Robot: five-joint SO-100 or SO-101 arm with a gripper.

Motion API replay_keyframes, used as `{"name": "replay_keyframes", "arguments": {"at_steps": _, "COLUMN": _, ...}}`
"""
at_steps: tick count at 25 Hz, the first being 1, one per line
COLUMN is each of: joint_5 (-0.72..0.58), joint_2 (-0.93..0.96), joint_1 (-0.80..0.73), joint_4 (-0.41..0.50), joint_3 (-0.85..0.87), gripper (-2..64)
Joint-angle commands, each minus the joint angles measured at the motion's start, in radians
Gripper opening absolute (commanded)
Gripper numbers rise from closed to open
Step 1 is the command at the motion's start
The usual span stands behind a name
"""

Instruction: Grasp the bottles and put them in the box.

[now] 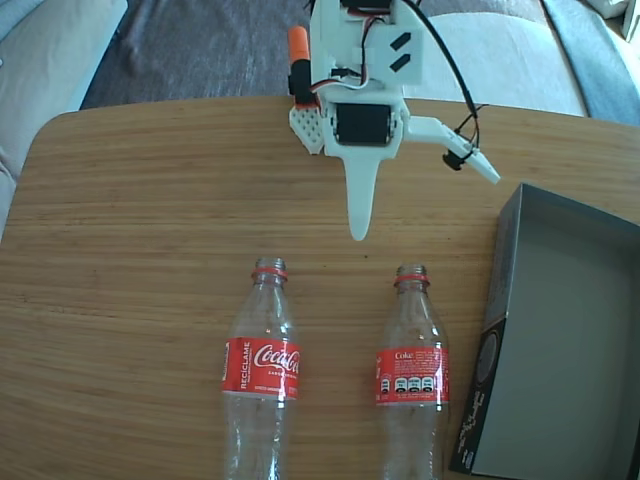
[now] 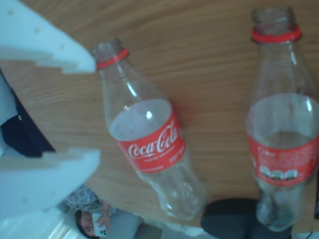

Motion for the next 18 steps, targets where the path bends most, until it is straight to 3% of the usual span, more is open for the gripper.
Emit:
{"name": "replay_keyframes", "arguments": {"at_steps": 1, "joint_5": -0.008, "joint_2": -0.117, "joint_1": -0.009, "joint_4": -0.011, "joint_3": -0.129, "gripper": 20.7}}
{"name": "replay_keyframes", "arguments": {"at_steps": 13, "joint_5": -0.474, "joint_2": -0.555, "joint_1": -0.057, "joint_4": 0.161, "joint_3": -0.588, "gripper": 20.1}}
{"name": "replay_keyframes", "arguments": {"at_steps": 18, "joint_5": -0.746, "joint_2": -0.69, "joint_1": -0.13, "joint_4": 0.331, "joint_3": -0.75, "gripper": 20.9}}
